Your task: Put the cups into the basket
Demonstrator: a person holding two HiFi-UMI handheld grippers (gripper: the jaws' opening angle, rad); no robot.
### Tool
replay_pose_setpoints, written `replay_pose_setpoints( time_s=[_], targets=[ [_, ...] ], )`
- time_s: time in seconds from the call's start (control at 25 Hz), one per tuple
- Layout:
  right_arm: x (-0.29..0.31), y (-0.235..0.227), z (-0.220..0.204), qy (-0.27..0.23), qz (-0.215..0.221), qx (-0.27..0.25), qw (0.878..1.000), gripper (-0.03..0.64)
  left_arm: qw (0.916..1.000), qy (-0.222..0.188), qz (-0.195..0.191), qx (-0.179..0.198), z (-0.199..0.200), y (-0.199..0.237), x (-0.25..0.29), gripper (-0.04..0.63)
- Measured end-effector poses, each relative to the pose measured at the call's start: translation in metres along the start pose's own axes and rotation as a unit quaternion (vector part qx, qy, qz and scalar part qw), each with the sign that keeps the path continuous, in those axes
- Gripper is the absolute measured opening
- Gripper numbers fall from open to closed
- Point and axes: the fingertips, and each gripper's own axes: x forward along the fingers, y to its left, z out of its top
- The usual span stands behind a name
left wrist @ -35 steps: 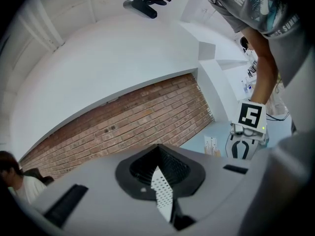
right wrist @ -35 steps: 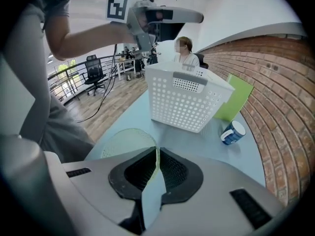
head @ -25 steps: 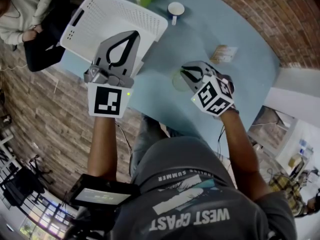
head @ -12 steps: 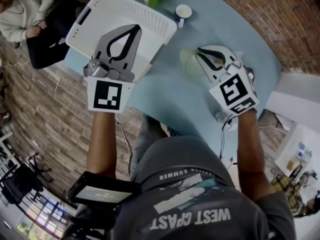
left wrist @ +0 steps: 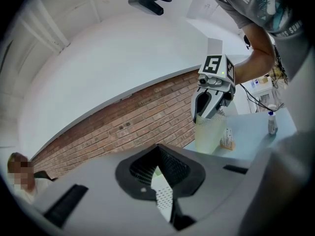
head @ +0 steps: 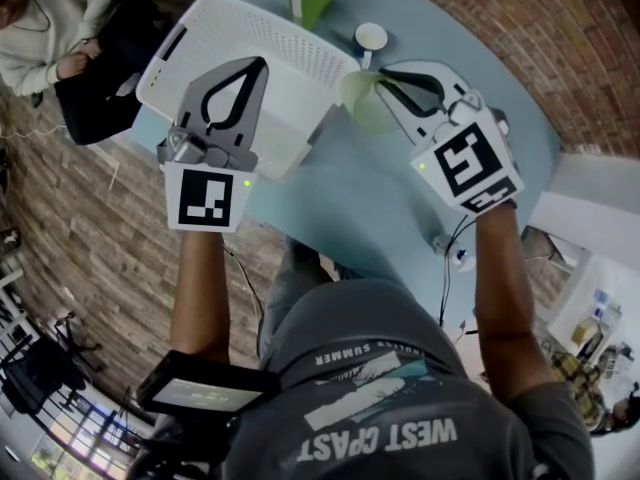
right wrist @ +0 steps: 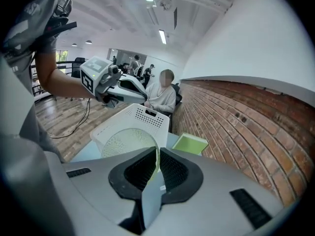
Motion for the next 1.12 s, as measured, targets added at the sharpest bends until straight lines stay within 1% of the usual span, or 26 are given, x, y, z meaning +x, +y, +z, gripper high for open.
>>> replay_pose_setpoints(
  time_s=[0.52, 0.88, 1.12],
  targets=[
    [0.060, -0.018, 0.063, -0.036, 0.017, -0.009, 0.999, 0.035, 0.9996, 0.020, 0.017, -0.007, -0.024, 0.029, -0.006, 0.002],
    [0.107, -0.018, 0.083, -0.037, 0.037, -0.004, 0.999, 0.035, 0.9985, 0.042, 0.034, -0.010, -0.046, 0.052, -0.011, 0.001],
    [0.138, -0.016, 0.090, -0.031, 0.048, 0.001, 0.998, 0.035, 0.9979, 0.049, 0.041, -0.006, -0.058, 0.064, -0.014, 0.002]
  ],
)
